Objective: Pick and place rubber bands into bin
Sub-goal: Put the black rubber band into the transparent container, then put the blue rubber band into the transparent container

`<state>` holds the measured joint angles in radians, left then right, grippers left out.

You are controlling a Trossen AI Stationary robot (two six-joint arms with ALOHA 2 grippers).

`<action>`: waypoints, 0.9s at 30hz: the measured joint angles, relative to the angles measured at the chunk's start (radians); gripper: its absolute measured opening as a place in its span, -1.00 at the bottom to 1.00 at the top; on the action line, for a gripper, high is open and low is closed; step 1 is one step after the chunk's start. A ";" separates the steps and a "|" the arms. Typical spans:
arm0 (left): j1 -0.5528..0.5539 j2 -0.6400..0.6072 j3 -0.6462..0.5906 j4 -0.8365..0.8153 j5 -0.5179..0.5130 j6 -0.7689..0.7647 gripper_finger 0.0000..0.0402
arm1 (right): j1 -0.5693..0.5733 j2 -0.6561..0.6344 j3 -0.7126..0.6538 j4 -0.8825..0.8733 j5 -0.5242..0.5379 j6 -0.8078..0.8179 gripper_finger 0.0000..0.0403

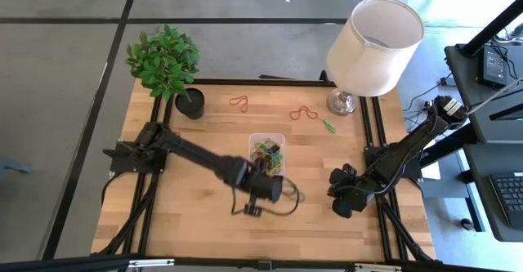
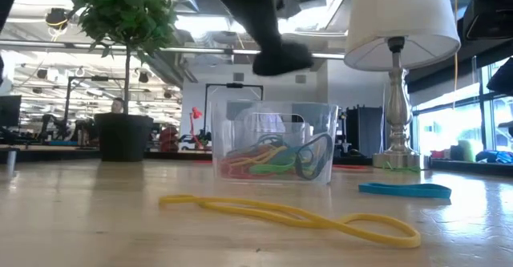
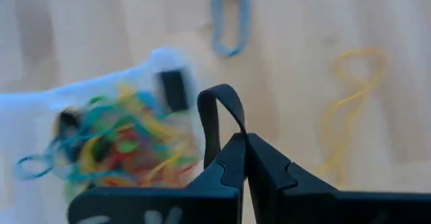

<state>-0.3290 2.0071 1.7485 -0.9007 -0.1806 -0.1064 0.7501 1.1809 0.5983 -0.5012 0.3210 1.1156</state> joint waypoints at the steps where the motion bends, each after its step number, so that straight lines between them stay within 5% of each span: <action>1: 0.025 0.000 0.000 -0.019 0.001 0.017 -0.98 | 0.000 0.000 0.000 0.003 0.000 0.000 -0.74; 8: 0.139 0.000 -0.025 -0.040 0.063 0.042 -0.96 | 0.000 0.002 0.000 0.036 0.000 0.000 -0.74; 14: 0.149 0.000 -0.025 -0.073 0.071 0.036 -0.72 | 0.000 0.002 0.000 0.049 0.000 0.001 -0.74; 21: 0.149 -0.005 -0.026 -0.145 0.042 0.026 -0.40 | -0.002 0.002 0.000 0.049 0.000 0.001 -0.74; 27: 0.128 -0.108 -0.028 -0.223 -0.030 0.071 -0.41 | -0.002 0.002 0.000 0.073 0.001 0.001 -0.74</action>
<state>-0.2012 1.8995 1.7209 -1.1242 -0.2107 -0.0357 0.7483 1.1831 0.5983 -0.4281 0.3218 1.1164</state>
